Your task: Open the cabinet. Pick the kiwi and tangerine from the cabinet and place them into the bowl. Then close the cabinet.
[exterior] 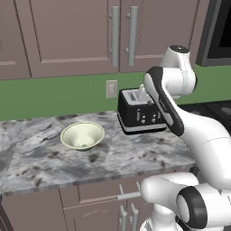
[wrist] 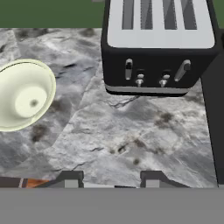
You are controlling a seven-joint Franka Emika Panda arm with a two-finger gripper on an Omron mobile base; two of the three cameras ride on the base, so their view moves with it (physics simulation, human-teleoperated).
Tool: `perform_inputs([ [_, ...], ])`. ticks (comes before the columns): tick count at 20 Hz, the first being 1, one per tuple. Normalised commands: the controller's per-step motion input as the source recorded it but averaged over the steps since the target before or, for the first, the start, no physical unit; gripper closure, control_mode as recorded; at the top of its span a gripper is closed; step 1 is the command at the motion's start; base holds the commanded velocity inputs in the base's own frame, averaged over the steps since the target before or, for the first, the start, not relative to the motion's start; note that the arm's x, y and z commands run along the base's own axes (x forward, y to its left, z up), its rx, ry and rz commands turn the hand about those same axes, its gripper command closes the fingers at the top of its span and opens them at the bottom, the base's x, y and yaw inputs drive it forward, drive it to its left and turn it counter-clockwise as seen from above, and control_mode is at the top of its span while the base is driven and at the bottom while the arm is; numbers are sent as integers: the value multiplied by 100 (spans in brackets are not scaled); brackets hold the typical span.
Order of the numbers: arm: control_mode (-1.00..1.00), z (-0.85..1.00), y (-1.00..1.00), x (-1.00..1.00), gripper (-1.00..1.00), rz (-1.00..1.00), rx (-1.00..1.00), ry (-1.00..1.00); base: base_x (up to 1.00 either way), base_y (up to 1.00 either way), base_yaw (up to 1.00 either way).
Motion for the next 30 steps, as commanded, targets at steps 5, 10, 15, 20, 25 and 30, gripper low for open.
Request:
perform_inputs([
  [5,-100,8,6,-2,-100,0,-3,-7,0,0,0],
  [10,-100,27,6,-20,-100,4,-2,-23,0,0,0],
  [15,-100,28,7,-40,-100,4,0,-36,0,0,0],
  [20,-100,33,1,-53,-100,1,0,-48,0,0,0],
  [25,-100,40,5,-41,-100,0,0,-43,0,0,0],
  [30,-100,50,8,-32,-100,0,0,-39,0,0,0],
])
